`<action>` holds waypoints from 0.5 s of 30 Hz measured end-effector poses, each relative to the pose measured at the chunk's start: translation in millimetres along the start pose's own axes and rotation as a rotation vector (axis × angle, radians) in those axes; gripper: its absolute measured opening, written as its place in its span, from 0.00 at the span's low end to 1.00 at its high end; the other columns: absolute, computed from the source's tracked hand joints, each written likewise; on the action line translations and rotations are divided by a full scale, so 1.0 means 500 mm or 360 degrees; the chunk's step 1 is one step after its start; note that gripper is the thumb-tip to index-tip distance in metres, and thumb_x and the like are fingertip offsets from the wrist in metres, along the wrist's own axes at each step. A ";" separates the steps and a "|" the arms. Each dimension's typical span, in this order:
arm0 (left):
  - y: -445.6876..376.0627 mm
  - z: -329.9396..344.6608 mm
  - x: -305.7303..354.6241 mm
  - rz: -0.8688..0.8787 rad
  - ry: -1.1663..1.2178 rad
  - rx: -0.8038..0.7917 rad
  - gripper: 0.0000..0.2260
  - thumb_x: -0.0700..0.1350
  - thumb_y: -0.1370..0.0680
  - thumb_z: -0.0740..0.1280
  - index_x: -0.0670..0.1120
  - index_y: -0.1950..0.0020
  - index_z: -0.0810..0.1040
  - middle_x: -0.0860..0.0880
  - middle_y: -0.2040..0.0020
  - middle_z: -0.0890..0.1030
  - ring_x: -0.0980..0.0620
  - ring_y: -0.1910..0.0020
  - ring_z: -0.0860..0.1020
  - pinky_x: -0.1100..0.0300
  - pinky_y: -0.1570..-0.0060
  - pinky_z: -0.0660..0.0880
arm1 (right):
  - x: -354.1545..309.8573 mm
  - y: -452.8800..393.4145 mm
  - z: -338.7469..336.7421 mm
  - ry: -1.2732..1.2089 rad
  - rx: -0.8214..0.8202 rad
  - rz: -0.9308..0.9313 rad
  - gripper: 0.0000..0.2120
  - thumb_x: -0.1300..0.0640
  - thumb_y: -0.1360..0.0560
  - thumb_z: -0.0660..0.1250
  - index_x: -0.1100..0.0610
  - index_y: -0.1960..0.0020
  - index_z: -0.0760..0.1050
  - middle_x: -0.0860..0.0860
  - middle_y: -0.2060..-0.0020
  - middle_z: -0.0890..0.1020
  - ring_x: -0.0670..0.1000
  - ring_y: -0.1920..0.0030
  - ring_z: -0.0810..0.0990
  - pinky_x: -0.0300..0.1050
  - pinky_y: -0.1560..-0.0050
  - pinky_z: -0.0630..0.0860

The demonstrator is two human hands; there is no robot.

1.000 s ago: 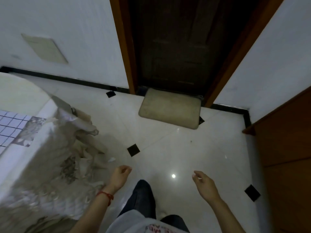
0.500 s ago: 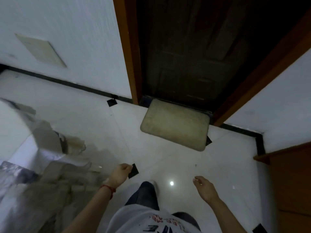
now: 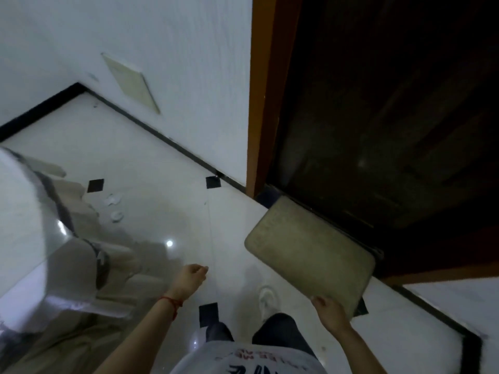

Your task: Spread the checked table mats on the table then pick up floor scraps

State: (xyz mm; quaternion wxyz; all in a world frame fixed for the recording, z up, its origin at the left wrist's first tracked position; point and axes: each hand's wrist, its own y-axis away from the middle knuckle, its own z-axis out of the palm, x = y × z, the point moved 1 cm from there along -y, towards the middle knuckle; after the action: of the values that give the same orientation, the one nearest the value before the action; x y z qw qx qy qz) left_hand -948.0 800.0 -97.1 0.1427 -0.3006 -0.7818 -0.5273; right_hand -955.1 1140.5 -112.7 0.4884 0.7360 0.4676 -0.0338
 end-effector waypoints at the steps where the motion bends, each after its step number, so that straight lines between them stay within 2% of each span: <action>1: -0.009 -0.007 0.005 -0.0042 0.0038 0.0039 0.10 0.43 0.21 0.60 0.43 0.60 0.75 0.42 0.58 0.76 0.52 0.66 0.72 0.63 0.67 0.67 | -0.034 -0.034 -0.018 0.0014 -0.0007 -0.0048 0.20 0.62 0.23 0.59 0.52 0.73 0.66 0.49 0.71 0.72 0.47 0.66 0.69 0.42 0.58 0.66; 3: -0.024 -0.023 0.014 -0.0114 0.0122 0.0124 0.08 0.43 0.21 0.60 0.41 0.55 0.75 0.42 0.56 0.77 0.49 0.62 0.73 0.62 0.65 0.68 | -0.114 -0.097 -0.051 0.0027 -0.0089 -0.0075 0.15 0.60 0.22 0.58 0.56 0.67 0.72 0.50 0.67 0.74 0.47 0.64 0.70 0.40 0.57 0.66; 5: -0.035 -0.041 0.021 -0.0173 0.0187 0.0220 0.09 0.43 0.21 0.60 0.39 0.51 0.76 0.42 0.56 0.78 0.46 0.58 0.75 0.60 0.59 0.68 | -0.198 -0.166 -0.073 0.0114 -0.0190 -0.0117 0.15 0.58 0.22 0.57 0.59 0.64 0.73 0.52 0.66 0.75 0.48 0.64 0.71 0.40 0.60 0.66; 6: -0.039 -0.051 0.024 -0.0207 0.0226 0.0264 0.10 0.43 0.21 0.59 0.38 0.50 0.77 0.42 0.56 0.78 0.46 0.57 0.75 0.59 0.57 0.68 | -0.242 -0.197 -0.077 0.0162 -0.0245 -0.0138 0.15 0.57 0.22 0.56 0.62 0.62 0.75 0.54 0.64 0.77 0.49 0.63 0.72 0.40 0.62 0.65; 8: -0.047 -0.069 0.023 -0.0287 0.0337 0.0340 0.09 0.43 0.21 0.59 0.40 0.52 0.77 0.42 0.56 0.78 0.46 0.58 0.75 0.60 0.58 0.69 | -0.331 -0.251 -0.075 0.0240 -0.0331 -0.0236 0.17 0.55 0.21 0.56 0.68 0.52 0.77 0.58 0.57 0.81 0.51 0.59 0.74 0.40 0.62 0.66; 10: -0.056 -0.087 0.019 -0.0368 0.0459 0.0424 0.08 0.42 0.21 0.60 0.41 0.56 0.75 0.42 0.57 0.78 0.46 0.59 0.75 0.60 0.60 0.69 | -0.414 -0.300 -0.058 0.0332 -0.0402 -0.0330 0.17 0.54 0.21 0.56 0.67 0.48 0.77 0.58 0.55 0.80 0.52 0.55 0.75 0.41 0.58 0.68; 13: -0.085 -0.125 0.007 -0.0467 0.0593 0.0537 0.08 0.42 0.21 0.59 0.42 0.57 0.75 0.41 0.57 0.78 0.47 0.60 0.75 0.60 0.63 0.69 | -0.528 -0.366 -0.015 0.0454 -0.0483 -0.0431 0.13 0.56 0.21 0.57 0.59 0.55 0.78 0.58 0.55 0.80 0.55 0.52 0.78 0.42 0.52 0.71; 15: -0.121 -0.164 0.002 -0.0533 0.0698 0.0599 0.09 0.42 0.21 0.60 0.41 0.57 0.76 0.41 0.57 0.78 0.46 0.61 0.75 0.60 0.64 0.68 | -0.592 -0.409 0.019 0.0535 -0.0552 -0.0473 0.10 0.55 0.21 0.57 0.54 0.54 0.76 0.55 0.54 0.80 0.56 0.49 0.78 0.45 0.44 0.73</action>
State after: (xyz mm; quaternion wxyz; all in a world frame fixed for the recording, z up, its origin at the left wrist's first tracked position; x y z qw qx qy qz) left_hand -993.7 709.7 -108.1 0.2721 -0.0158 -0.8547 -0.4419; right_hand -1264.6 956.7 -108.1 0.5124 0.5600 0.6437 0.0979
